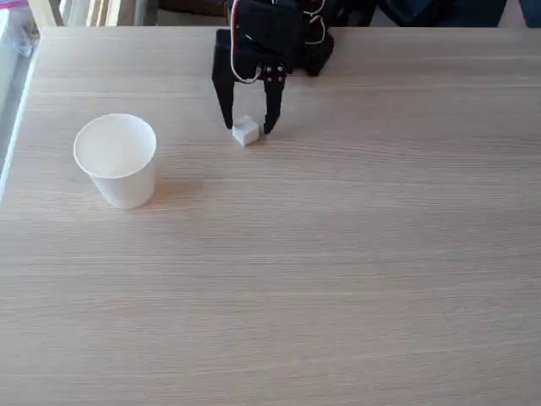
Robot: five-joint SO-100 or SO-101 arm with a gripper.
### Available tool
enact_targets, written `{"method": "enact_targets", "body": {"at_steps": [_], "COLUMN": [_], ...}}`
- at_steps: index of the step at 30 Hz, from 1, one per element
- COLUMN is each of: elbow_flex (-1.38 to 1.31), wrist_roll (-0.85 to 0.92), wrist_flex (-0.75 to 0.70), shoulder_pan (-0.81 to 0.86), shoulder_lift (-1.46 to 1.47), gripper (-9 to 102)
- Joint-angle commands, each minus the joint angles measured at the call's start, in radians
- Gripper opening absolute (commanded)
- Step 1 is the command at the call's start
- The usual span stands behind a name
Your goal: Grasp a block and put it in the bin.
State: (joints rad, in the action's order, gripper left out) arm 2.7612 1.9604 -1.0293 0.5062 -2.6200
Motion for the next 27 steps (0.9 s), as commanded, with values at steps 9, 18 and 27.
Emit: {"method": "enact_targets", "body": {"at_steps": [9, 18, 27], "elbow_flex": [-0.041, -0.049, -0.049], "wrist_roll": [-0.015, -0.055, -0.034], "wrist_flex": [-0.015, -0.026, 0.005], "shoulder_pan": [0.012, 0.012, 0.018], "shoulder_lift": [0.009, 0.046, 0.075], "gripper": [27, 27, 26]}}
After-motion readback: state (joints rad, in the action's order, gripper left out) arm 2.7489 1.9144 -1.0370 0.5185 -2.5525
